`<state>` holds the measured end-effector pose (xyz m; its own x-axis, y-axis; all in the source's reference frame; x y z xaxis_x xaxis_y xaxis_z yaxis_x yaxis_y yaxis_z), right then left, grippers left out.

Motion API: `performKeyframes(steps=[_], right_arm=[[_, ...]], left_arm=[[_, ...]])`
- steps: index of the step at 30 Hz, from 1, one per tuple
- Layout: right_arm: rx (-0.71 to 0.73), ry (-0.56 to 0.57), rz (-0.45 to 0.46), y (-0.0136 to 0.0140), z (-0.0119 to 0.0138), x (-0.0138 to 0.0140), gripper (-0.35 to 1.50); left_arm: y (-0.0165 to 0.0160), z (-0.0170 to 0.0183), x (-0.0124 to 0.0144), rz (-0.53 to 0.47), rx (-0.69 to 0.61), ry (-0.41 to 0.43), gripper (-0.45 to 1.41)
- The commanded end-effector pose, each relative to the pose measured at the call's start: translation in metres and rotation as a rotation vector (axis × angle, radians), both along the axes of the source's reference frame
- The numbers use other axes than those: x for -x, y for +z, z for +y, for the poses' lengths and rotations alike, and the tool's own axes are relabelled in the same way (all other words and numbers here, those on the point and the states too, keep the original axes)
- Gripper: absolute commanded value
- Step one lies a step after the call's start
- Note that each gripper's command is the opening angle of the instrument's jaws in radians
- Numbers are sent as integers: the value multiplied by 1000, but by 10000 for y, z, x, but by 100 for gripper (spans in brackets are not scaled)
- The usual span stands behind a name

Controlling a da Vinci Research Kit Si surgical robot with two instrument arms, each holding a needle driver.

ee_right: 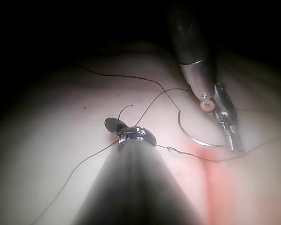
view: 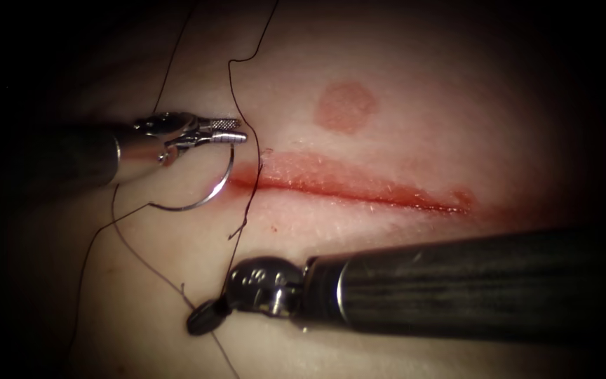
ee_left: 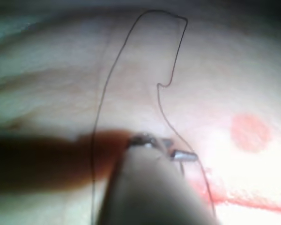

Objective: Wound Closure
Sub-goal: Re-grasp the long end of the suture.

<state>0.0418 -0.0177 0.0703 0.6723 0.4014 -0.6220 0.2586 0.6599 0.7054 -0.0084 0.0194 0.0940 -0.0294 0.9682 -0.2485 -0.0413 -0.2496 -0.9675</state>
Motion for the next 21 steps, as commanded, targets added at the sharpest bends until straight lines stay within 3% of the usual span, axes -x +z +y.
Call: performKeyframes(steps=[1, 21], right_arm=[[-2, -2, 1, 5, -5, -4, -35], [4, -5, 5, 6, -6, -3, -35]], left_arm=[[9, 0, 10, -30, -17, -7, 72], [-1, 2, 19, -230, -112, -23, 68]])
